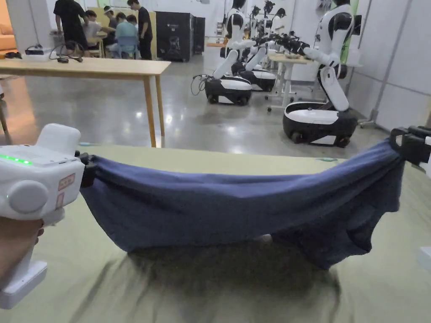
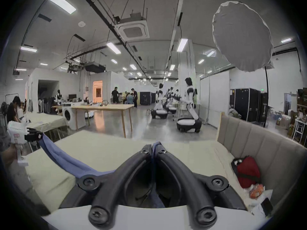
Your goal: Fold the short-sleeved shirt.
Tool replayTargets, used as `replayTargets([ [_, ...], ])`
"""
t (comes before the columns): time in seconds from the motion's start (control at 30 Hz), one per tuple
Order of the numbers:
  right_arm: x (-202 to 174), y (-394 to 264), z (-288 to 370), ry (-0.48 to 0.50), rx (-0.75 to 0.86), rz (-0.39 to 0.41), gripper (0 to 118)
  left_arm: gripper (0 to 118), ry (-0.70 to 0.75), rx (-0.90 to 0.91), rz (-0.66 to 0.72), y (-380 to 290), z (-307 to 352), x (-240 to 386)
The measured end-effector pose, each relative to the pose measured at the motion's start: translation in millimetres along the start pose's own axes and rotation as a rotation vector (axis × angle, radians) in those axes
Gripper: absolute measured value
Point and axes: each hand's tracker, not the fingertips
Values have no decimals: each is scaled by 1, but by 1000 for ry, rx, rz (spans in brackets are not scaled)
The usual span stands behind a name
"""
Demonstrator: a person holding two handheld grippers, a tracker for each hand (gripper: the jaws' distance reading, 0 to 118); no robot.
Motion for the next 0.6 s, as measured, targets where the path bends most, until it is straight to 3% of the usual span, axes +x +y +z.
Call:
replayTargets([
  [0.17,-11,-125,48,30,-215,15,5,1,-70,-210,16,-116,37,24],
  [0.27,-17,-204,57,29,-377,-25,5,3,-103,-352,80,-182,41,37],
  [0.3,-18,-227,58,25,-429,-40,5,7,-99,-383,98,-196,44,41],
  [0.33,-19,-248,58,12,-490,-58,7,23,-100,-401,121,-211,46,45],
  [0.37,-18,-266,58,3,-525,-75,22,54,-97,-415,138,-221,47,47],
  [0.4,-15,-277,58,-4,-546,-83,53,92,-84,-415,147,-226,48,48],
  [0.43,-13,-282,60,-16,-549,-94,102,118,-80,-412,157,-226,52,49],
  [0.47,-11,-284,62,-23,-544,-110,118,117,-76,-398,177,-223,56,49],
  [0.53,-7,-273,70,-22,-511,-133,118,118,-46,-352,173,-211,67,53],
  [0.6,-16,-248,80,-16,-398,-103,118,118,-51,-255,127,-192,79,60],
])
